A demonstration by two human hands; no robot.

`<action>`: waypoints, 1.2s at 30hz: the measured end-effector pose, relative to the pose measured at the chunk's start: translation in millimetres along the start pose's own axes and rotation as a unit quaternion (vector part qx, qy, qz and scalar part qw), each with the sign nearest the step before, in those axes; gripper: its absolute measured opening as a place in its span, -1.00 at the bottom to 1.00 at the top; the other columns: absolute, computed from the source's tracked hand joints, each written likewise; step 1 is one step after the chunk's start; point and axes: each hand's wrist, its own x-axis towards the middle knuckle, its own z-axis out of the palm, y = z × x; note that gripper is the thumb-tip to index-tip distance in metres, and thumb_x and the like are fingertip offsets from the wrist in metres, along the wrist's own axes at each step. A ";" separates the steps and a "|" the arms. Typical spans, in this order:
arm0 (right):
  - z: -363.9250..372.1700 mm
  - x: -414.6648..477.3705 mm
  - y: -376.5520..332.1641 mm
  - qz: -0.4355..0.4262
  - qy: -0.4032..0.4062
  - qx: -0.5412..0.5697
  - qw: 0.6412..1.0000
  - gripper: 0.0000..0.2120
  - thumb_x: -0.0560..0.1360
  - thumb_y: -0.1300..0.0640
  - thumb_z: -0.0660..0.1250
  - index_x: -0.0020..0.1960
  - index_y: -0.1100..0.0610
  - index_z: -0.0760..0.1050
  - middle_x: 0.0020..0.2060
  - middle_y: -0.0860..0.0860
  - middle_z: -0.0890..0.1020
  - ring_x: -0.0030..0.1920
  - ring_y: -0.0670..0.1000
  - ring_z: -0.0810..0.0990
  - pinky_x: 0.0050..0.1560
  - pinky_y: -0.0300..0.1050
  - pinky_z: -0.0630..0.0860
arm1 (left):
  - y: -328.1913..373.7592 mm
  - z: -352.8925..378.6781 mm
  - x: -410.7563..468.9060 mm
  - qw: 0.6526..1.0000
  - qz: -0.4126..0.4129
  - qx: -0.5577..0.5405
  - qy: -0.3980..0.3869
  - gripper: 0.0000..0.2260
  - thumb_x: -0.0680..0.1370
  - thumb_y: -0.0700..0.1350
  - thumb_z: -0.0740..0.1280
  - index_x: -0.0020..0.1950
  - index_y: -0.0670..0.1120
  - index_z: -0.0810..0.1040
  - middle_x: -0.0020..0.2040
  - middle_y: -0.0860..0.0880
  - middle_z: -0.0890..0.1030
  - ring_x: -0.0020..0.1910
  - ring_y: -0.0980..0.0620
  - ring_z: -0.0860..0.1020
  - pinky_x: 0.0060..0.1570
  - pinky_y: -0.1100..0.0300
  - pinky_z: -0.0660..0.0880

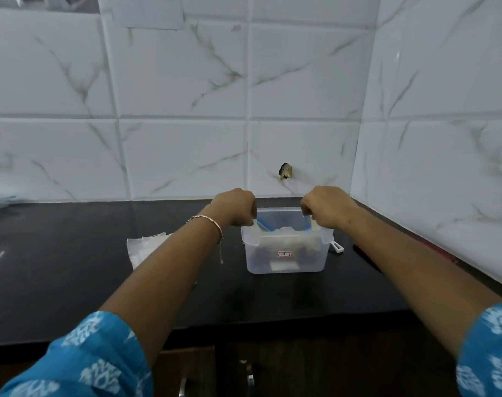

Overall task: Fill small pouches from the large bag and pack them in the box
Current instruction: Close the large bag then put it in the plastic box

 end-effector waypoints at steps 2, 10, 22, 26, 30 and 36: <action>0.6 3.0 -1.5 -0.024 -0.014 -0.013 1.000 -0.66 0.47 0.35 0.24 0.10 0.03 0.61 0.05 0.01 0.64 0.02 0.08 0.60 -0.09 -0.09 0.49 | 4.1 3.3 3.1 0.998 0.001 0.055 -0.008 -0.76 0.52 -0.08 0.32 0.17 0.01 0.62 0.13 -0.03 0.61 0.11 -0.07 0.56 -0.03 0.09 0.50; 2.0 20.7 -27.9 -0.027 -0.192 -0.029 0.981 -0.76 0.53 0.18 0.28 0.16 0.10 0.59 0.12 0.07 0.60 -0.01 0.07 0.57 -0.12 -0.09 0.46 | 23.3 5.6 14.4 0.972 0.004 0.222 -0.072 -0.76 0.56 -0.10 0.30 0.22 -0.05 0.53 0.11 -0.03 0.58 -0.01 -0.08 0.53 -0.12 0.11 0.36; 3.0 25.6 -14.1 -0.006 -0.177 0.120 0.977 -0.71 0.46 0.36 0.31 0.13 0.15 0.62 0.06 0.06 0.66 -0.01 0.04 0.64 0.07 -0.06 0.59 | 15.1 5.1 20.6 0.990 0.012 0.085 -0.113 -0.79 0.54 -0.13 0.34 0.15 0.00 0.64 0.15 -0.05 0.61 0.10 -0.09 0.55 0.16 0.03 0.51; -10.8 26.1 5.7 0.010 -0.042 0.140 0.989 -0.74 0.47 0.36 0.32 0.07 0.12 0.64 0.01 0.02 0.67 -0.01 0.03 0.62 0.01 -0.13 0.54 | 0.1 -15.5 16.9 0.994 -0.067 -0.055 0.067 -0.87 0.52 -0.17 0.31 -0.01 0.05 0.57 0.10 0.00 0.59 0.07 -0.07 0.55 0.00 0.10 0.49; -16.5 24.8 10.8 0.013 -0.038 0.130 0.991 -0.80 0.43 0.33 0.38 0.00 0.12 0.64 -0.05 0.03 0.67 -0.05 0.04 0.62 -0.02 -0.11 0.56 | -2.4 -19.8 15.2 0.990 -0.082 -0.092 0.062 -0.82 0.48 -0.02 0.42 0.05 0.03 0.56 0.09 0.02 0.61 0.08 -0.02 0.55 0.03 0.09 0.50; -9.7 21.4 9.5 0.053 -0.050 0.103 0.992 -0.85 0.38 0.25 0.46 -0.06 0.10 0.61 -0.11 0.03 0.63 -0.09 0.07 0.62 -0.07 -0.07 0.58 | 14.6 -5.9 9.1 0.995 -0.068 0.062 0.028 -0.73 0.41 -0.03 0.51 0.07 -0.01 0.61 0.01 -0.02 0.63 -0.01 -0.07 0.60 -0.12 0.14 0.48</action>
